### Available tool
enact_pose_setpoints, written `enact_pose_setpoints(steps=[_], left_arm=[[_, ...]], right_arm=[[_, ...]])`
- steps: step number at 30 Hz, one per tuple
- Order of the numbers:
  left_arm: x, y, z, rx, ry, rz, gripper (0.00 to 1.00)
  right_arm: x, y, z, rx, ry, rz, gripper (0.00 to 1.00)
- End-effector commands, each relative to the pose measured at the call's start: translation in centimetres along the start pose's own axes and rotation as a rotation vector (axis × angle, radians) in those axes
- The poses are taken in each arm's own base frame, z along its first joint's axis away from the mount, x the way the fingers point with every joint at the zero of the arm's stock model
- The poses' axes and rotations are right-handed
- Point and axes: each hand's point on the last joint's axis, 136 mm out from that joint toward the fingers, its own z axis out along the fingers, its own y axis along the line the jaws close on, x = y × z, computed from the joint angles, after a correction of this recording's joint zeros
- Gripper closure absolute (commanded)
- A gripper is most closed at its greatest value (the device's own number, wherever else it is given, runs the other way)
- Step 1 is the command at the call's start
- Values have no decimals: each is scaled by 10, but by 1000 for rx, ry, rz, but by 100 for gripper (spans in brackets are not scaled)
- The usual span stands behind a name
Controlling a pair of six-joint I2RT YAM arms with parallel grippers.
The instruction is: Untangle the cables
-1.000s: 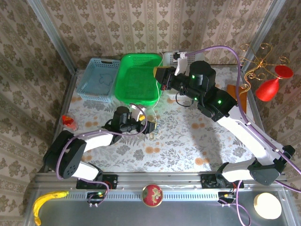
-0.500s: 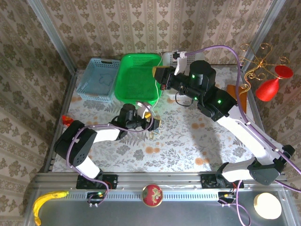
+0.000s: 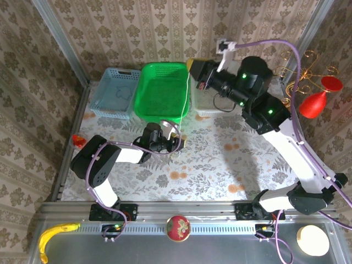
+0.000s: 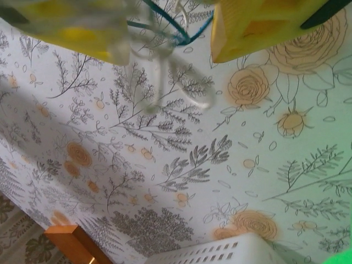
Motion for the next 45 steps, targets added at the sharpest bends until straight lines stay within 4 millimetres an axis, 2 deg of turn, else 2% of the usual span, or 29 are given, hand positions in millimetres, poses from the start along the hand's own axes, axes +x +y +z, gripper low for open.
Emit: enact_pose_setpoints(steps=[1,2,4,8,13,15,22,25,28,29,33,38,45], left_arm=[[16,3,-1,3,18,-14,58],[19,4,-1,1,21,-19,58],[24,7,-3,-5,25,-32,59],[31,10,-5,-9,30,-46,66],[31,13,-7,-9,25,-57,72],[28,12,-8,-1,16,-63,72],[3,-9,-22,55,-35,-49,32],[-7,-19,-32,76,-48,-30,24],[-14,-27,-39,93,-50,-15,20],[-16,-30,-41,99,-53,-8,19],[-24,-38,-44,119,-49,17,18],[-31,-47,-38,157,-26,45,18],[-30,-41,-22,152,-6,49,20]], right_arm=[[-45,21,-14,-89,-85,31,100],[-48,17,-8,-85,-83,38,100],[-70,21,-13,-101,-124,42,100],[-102,33,-22,-133,-179,36,100],[-113,40,-22,-151,-180,28,100],[-108,37,-20,-143,-166,32,100],[-68,7,-10,-100,-109,85,100],[-44,-10,-4,-77,-80,119,100],[-18,-27,8,-56,-36,155,100],[-20,-23,1,-67,-46,155,100],[-5,-26,5,-70,-19,175,100],[-1,-19,5,-84,-9,166,100],[1,-8,4,-105,0,159,100]])
